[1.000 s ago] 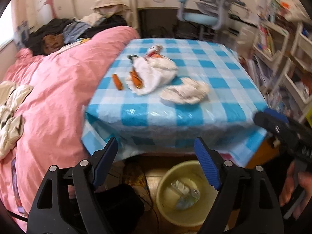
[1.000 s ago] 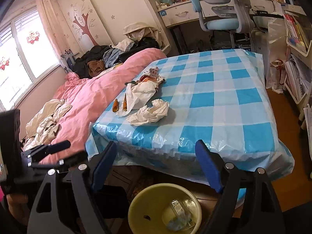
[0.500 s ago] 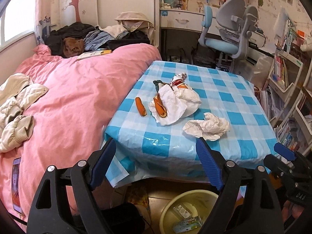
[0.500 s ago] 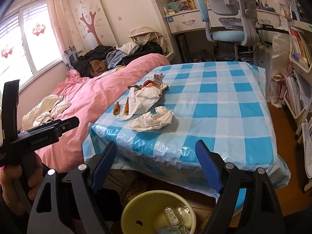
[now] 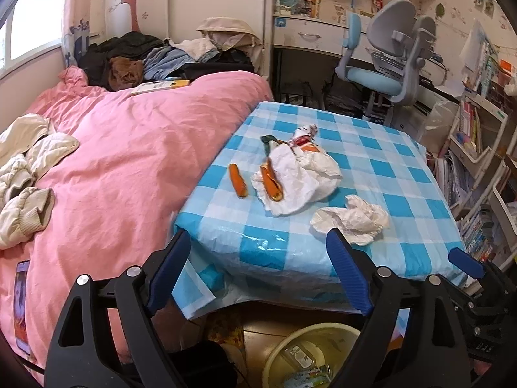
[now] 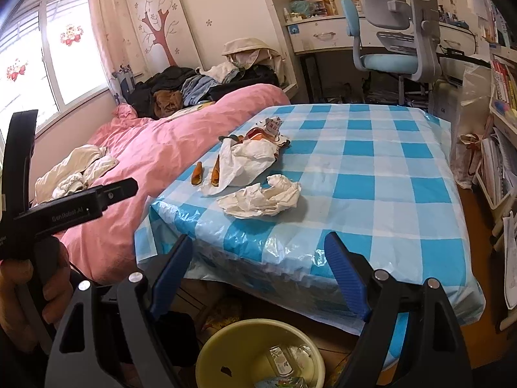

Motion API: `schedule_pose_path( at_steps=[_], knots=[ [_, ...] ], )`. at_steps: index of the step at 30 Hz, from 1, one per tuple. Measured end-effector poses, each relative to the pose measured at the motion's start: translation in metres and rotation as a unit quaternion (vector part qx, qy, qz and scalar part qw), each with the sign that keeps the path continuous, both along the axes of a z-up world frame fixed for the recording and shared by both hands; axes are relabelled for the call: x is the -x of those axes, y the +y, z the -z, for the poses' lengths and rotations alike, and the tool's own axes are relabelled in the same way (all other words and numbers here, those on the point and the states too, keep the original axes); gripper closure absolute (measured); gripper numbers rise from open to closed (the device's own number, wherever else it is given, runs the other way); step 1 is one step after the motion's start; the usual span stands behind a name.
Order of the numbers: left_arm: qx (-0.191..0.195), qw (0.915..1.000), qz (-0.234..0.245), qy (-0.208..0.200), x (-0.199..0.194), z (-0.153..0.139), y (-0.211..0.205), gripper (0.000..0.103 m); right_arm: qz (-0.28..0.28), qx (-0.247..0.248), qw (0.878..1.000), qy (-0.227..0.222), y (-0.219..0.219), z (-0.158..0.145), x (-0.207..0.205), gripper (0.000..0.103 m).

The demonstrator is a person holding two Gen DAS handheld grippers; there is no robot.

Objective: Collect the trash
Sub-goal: 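Grasp crumpled tissue with the right tool while the left tool grasps an orange stick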

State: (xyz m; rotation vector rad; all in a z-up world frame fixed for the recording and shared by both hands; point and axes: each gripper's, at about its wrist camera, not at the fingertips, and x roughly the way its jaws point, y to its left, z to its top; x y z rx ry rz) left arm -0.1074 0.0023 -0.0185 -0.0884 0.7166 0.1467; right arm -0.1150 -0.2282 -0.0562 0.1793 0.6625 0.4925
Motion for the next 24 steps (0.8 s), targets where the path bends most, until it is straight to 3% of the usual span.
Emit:
schedule_pose_path(
  at_steps=[11, 24],
  knots=[
    [0.042, 0.9953, -0.087, 0.007, -0.022, -0.003, 0.057, 0.02, -0.011, 0.018, 0.999, 0.027, 0.015, 0.008, -0.027, 0.023],
    [0.027, 0.9948, -0.082, 0.054, -0.07, 0.012, 0.058, 0.021, -0.02, 0.059, 0.997, 0.049, 0.045, 0.024, -0.082, 0.023]
  ],
)
